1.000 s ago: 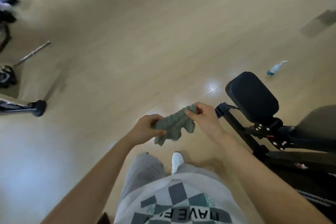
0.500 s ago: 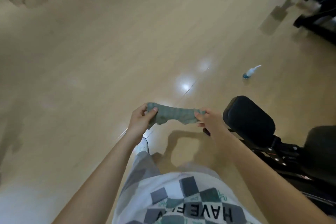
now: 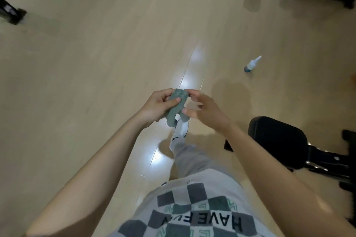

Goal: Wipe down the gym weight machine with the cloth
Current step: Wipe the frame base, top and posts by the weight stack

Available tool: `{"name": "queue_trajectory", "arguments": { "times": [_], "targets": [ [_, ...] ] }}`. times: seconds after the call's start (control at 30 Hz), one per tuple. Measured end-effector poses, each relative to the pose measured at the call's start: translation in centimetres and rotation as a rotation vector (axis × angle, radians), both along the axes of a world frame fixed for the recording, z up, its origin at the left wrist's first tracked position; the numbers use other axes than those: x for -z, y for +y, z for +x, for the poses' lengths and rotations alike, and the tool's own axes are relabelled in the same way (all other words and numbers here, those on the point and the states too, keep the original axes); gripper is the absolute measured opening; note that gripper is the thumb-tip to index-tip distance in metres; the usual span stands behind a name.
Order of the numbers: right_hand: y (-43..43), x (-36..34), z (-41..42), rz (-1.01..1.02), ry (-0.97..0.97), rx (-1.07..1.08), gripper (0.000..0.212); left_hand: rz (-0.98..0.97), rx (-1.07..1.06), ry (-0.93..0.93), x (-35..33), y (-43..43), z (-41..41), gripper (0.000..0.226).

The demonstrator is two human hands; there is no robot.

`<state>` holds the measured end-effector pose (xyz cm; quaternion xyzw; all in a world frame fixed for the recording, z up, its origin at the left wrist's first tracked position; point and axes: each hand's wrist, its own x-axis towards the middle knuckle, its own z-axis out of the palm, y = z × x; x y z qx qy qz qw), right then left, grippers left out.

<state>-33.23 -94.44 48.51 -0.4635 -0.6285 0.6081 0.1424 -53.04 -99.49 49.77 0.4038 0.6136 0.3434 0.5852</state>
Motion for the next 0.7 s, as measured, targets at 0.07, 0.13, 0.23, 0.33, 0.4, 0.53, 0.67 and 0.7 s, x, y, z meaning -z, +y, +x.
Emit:
{"name": "queue_trajectory", "arguments": {
  "times": [0.07, 0.13, 0.23, 0.33, 0.4, 0.53, 0.67, 0.7],
  "targets": [
    [4.9, 1.2, -1.7, -0.014, -0.002, -0.038, 0.044, -0.021, -0.004, -0.026, 0.7, 5.1, -1.2, 0.018],
    [9.3, 2.4, -2.4, -0.047, -0.035, -0.021, 0.031, -0.053, -0.045, -0.052, 1.2, 9.8, -2.1, 0.016],
    [15.3, 3.9, -2.3, -0.112, -0.059, 0.032, 0.014, -0.078, -0.076, -0.044, 1.4, 16.8, -3.1, 0.021],
    [20.8, 4.0, -1.8, -0.135, -0.072, 0.098, 0.011, -0.099, -0.101, -0.023, 1.8, 23.8, -3.7, 0.022],
    [24.4, 4.4, -1.4, -0.120, -0.137, 0.156, 0.009, -0.121, -0.117, -0.026, 2.8, 28.4, -3.9, 0.019],
    [31.6, 6.8, -0.4, -0.147, -0.203, 0.294, 0.016, -0.162, -0.064, -0.046, 6.5, 38.5, -3.9, 0.013],
    [38.7, 8.7, 1.2, -0.193, -0.258, 0.522, 0.009, -0.170, 0.081, 0.001, 9.2, 49.4, -2.2, 0.012],
    [40.4, 9.1, 1.7, -0.201, -0.271, 0.601, 0.008, -0.172, 0.134, 0.010, 9.6, 52.0, -1.6, 0.013]
  ]
}}
